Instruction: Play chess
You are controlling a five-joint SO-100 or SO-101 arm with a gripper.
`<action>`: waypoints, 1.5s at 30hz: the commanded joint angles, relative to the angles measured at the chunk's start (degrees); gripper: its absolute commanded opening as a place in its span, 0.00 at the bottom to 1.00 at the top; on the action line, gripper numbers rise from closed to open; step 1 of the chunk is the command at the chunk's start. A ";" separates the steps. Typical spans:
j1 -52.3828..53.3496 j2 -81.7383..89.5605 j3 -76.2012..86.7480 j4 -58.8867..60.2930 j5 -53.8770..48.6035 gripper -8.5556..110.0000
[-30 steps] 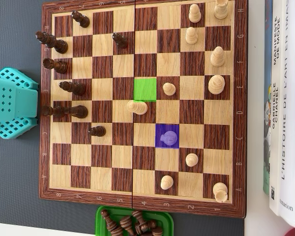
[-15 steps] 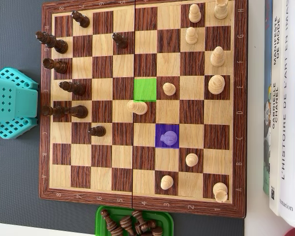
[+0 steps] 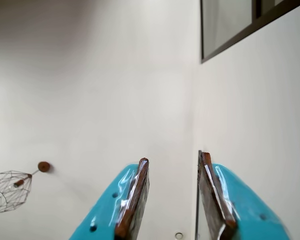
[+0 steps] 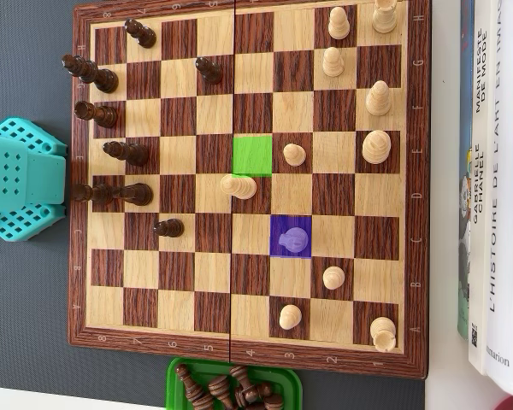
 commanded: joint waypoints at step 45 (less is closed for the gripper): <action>0.35 -0.44 -20.48 101.87 -13.71 0.20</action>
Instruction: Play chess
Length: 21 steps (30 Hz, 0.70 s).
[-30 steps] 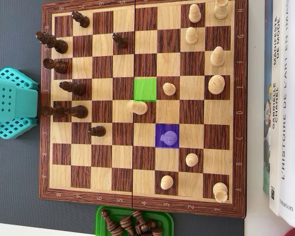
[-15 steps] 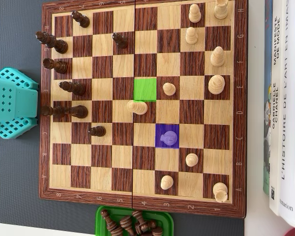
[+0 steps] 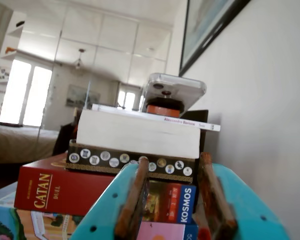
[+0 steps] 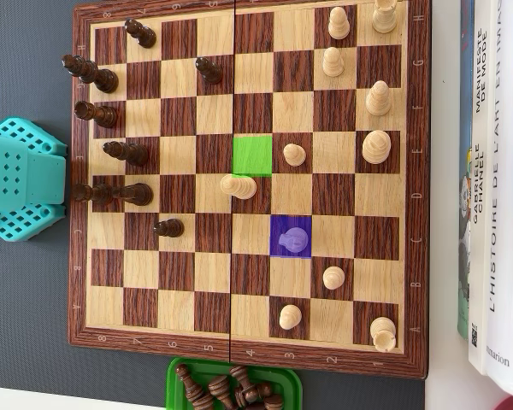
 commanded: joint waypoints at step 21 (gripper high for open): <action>5.98 -31.99 -29.79 58.54 5.36 0.20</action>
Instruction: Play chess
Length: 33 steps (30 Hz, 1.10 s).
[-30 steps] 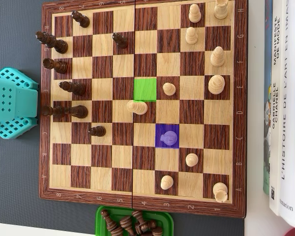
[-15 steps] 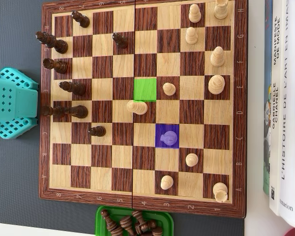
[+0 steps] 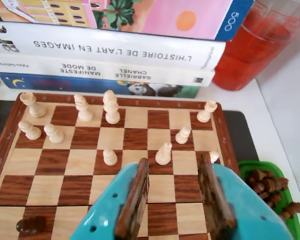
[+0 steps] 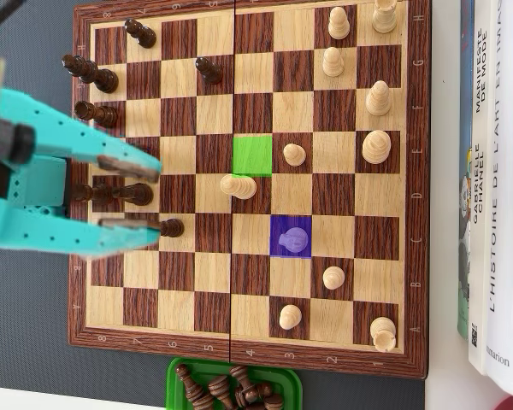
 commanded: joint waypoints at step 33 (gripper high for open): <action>3.25 -67.68 -53.79 21.62 -3.25 0.20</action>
